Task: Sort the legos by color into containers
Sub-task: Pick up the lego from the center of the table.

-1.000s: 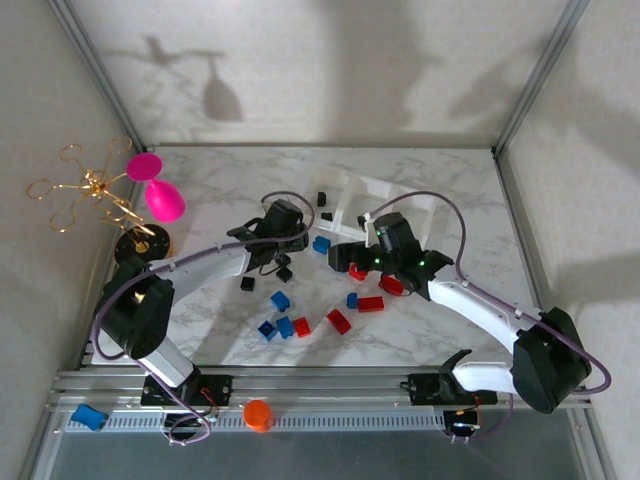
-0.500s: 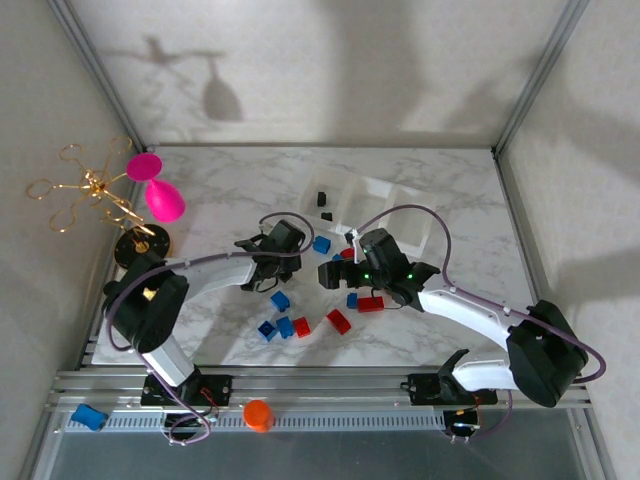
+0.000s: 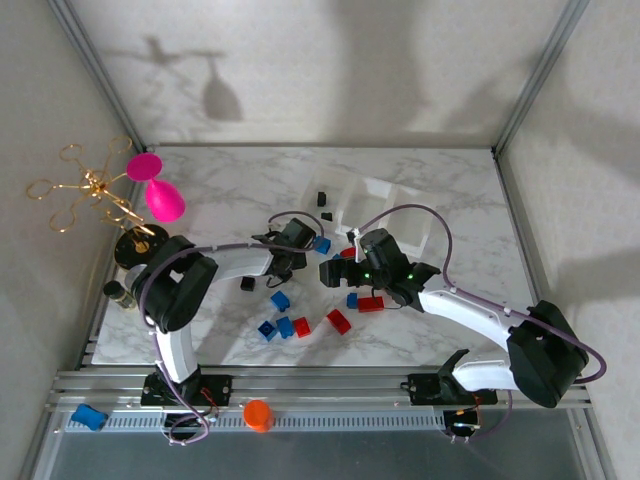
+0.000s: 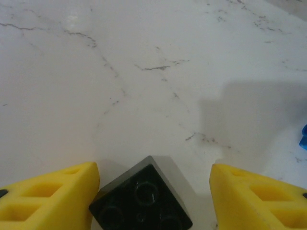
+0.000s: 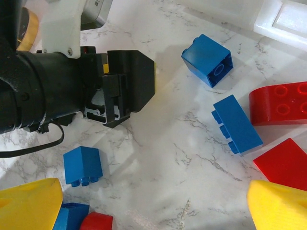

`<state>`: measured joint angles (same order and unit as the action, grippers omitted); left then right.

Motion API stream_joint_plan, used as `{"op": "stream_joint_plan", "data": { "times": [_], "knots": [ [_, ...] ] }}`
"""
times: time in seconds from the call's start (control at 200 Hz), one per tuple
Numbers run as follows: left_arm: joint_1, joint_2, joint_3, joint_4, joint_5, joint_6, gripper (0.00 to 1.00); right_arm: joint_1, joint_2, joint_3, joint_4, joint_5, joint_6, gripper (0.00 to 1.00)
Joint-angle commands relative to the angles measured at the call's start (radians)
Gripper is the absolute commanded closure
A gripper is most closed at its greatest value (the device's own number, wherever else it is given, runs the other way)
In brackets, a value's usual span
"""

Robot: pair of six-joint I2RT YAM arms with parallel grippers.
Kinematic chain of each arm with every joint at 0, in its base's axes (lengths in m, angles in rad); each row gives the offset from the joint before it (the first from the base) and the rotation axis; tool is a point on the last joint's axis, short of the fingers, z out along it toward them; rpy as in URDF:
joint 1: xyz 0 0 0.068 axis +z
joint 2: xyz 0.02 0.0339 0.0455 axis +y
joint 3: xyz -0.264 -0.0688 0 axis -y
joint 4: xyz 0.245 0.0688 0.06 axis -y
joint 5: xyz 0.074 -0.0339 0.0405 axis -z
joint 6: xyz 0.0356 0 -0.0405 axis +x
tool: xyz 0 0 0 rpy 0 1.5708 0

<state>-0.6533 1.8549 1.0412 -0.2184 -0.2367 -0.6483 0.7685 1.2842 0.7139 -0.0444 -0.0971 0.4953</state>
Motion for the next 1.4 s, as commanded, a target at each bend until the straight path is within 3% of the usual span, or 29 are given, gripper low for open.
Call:
{"op": "stream_joint_plan", "data": {
  "times": [0.0,0.581,0.936,1.181,1.392],
  "knots": [
    [-0.003,0.012,0.013,-0.007,-0.026,-0.014,0.39,0.006,-0.018,-0.009,0.002,0.029,0.008,0.01],
    [-0.003,-0.032,-0.01,-0.006,-0.016,-0.02,0.58,0.007,-0.016,0.004,0.003,0.03,0.012,0.01],
    [-0.005,-0.106,0.01,-0.011,0.012,-0.021,0.61,-0.06,-0.057,0.002,0.015,-0.069,0.043,0.01],
    [-0.005,-0.077,0.15,-0.015,0.016,-0.001,0.61,-0.143,-0.051,0.042,-0.023,-0.071,0.024,0.01],
    [0.0,0.072,0.379,-0.061,0.003,0.036,0.61,-0.213,-0.042,0.066,-0.044,-0.075,0.019,0.01]
  ]
}}
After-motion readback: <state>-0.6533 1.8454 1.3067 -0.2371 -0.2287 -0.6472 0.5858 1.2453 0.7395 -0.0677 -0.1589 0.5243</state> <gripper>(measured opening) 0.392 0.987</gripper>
